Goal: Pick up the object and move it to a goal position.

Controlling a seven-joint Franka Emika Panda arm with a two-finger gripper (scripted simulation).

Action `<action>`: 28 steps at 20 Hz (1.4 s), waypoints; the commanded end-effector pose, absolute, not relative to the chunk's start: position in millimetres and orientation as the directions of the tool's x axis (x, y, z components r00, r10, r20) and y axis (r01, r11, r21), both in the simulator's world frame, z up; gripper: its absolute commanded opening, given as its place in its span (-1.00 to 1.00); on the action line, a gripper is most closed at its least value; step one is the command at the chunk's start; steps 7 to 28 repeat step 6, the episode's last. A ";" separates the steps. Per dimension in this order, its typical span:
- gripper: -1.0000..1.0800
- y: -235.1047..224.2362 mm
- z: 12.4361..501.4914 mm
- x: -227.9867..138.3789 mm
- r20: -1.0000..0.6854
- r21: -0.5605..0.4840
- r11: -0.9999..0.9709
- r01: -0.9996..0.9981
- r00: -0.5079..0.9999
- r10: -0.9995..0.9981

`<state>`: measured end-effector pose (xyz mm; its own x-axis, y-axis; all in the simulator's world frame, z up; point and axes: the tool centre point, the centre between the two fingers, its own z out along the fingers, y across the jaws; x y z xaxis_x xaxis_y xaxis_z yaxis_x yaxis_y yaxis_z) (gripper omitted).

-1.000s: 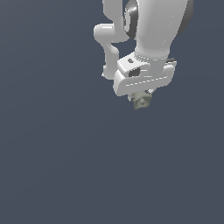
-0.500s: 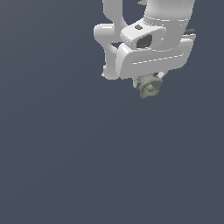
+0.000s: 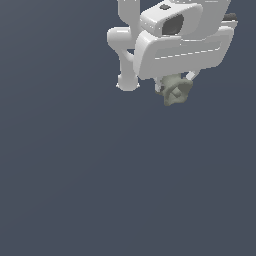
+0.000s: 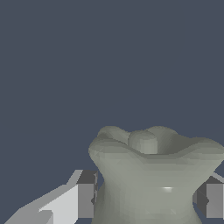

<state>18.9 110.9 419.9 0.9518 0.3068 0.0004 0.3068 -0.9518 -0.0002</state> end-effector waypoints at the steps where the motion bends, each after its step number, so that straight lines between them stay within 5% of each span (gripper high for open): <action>1: -1.00 111.1 423.1 20.1 0.000 0.000 -0.952 0.307 0.952 0.307; 28: -1.00 111.2 423.1 20.6 0.000 0.000 -0.952 0.307 0.952 0.307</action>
